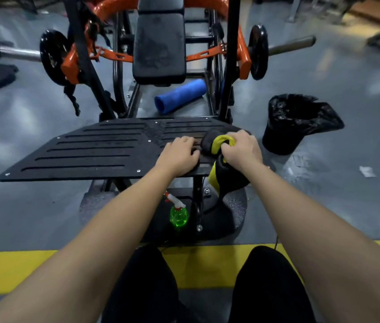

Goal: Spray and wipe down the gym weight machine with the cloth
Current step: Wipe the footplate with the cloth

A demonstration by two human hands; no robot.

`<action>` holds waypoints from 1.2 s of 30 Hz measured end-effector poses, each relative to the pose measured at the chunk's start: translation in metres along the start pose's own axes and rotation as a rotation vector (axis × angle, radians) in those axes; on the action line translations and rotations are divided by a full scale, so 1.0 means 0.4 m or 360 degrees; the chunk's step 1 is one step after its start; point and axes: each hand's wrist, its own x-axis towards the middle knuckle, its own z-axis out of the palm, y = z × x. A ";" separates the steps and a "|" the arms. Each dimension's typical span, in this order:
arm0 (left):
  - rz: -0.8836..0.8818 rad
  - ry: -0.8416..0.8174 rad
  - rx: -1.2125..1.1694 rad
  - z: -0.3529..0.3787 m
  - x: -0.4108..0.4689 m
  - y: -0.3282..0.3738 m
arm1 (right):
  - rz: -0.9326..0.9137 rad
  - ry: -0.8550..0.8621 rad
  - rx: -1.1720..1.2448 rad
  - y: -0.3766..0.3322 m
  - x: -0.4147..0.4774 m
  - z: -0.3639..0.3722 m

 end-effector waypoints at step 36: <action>0.0099 -0.0056 -0.0027 0.019 0.036 -0.017 | -0.0147 -0.0134 -0.0338 0.092 -0.042 0.010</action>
